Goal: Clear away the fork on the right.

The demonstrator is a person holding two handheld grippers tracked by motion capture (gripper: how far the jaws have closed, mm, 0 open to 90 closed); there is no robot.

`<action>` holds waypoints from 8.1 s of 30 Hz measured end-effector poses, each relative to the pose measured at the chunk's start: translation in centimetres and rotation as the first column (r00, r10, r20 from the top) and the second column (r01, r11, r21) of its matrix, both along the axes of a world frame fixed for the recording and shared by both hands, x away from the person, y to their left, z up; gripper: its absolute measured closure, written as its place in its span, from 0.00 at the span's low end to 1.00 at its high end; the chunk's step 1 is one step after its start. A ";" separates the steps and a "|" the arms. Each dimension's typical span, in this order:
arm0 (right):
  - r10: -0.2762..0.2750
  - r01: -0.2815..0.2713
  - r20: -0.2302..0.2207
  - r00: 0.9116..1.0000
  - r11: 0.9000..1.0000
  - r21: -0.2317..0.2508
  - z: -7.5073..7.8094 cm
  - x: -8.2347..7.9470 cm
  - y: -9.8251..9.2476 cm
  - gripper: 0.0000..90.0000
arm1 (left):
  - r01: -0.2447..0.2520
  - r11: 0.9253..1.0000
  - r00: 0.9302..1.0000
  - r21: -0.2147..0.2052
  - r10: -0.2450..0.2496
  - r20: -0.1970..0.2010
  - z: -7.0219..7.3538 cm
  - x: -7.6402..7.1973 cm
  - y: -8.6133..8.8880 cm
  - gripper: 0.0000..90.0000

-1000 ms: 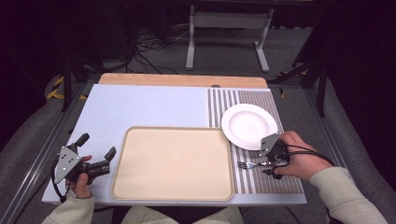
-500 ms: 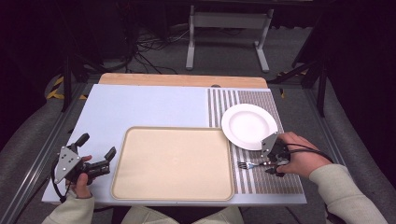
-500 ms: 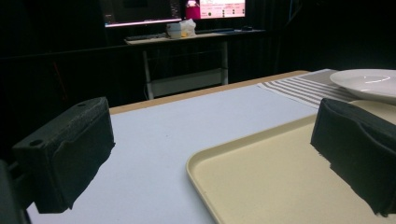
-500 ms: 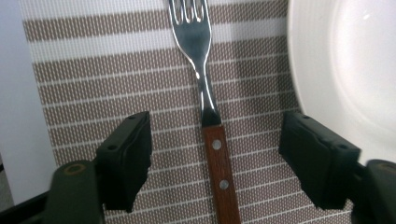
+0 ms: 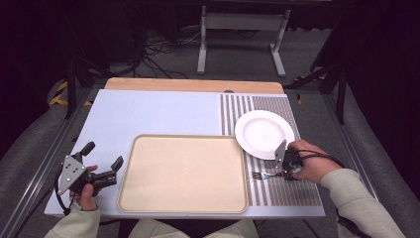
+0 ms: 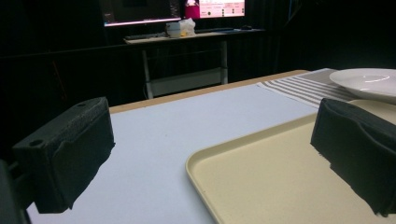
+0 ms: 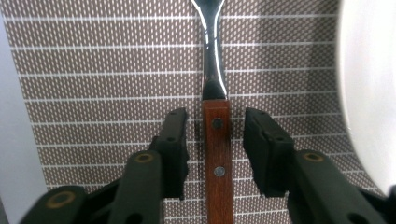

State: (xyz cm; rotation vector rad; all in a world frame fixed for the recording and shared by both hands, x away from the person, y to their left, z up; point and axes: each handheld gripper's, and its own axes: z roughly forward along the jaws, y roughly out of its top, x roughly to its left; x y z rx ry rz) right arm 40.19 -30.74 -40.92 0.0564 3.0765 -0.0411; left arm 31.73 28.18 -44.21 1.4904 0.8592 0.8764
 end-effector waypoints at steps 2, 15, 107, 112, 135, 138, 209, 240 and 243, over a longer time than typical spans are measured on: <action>0.005 -0.005 0.000 1.000 1.000 -0.007 -0.1 0.0 0.1 0.71 | 0.000 1.000 1.000 -0.001 0.000 0.000 0.0 0.0 0.0 0.00; 0.050 -0.050 -0.008 0.999 0.998 -0.040 -0.3 0.0 0.7 0.86 | 0.002 1.000 1.000 -0.003 -0.002 0.001 0.0 0.0 0.0 0.00; -0.586 0.590 -0.132 0.799 0.723 0.359 4.9 -0.6 15.3 0.87 | 0.010 1.000 1.000 -0.007 -0.010 0.009 0.1 0.0 0.3 0.00; -0.643 0.655 -0.170 0.746 0.665 0.359 4.4 -0.5 15.8 0.87 | 0.009 1.000 1.000 -0.010 -0.009 0.011 0.1 0.0 0.3 0.00; -0.796 0.828 -0.247 0.553 0.492 0.270 1.9 0.6 16.7 0.87 | 0.007 1.000 1.000 -0.008 -0.007 0.007 0.1 0.0 0.3 0.00; -0.803 0.838 -0.251 0.540 0.484 0.254 1.6 0.7 16.8 0.87 | 0.006 1.000 1.000 -0.009 -0.006 0.006 0.1 0.0 0.3 0.00; -0.129 0.016 0.168 0.977 0.836 0.549 2.5 3.2 20.0 0.42 | 0.008 1.000 1.000 -0.007 -0.008 0.000 0.0 0.1 0.2 0.00; 0.039 -0.132 0.197 0.980 0.868 0.480 -2.1 6.1 21.4 1.00 | 0.008 1.000 1.000 -0.007 -0.008 0.004 0.0 0.1 0.3 0.00; 0.035 -0.129 0.204 0.978 0.872 0.472 -2.1 6.1 21.3 1.00 | 0.008 1.000 1.000 -0.007 -0.008 0.004 0.0 0.1 0.3 0.00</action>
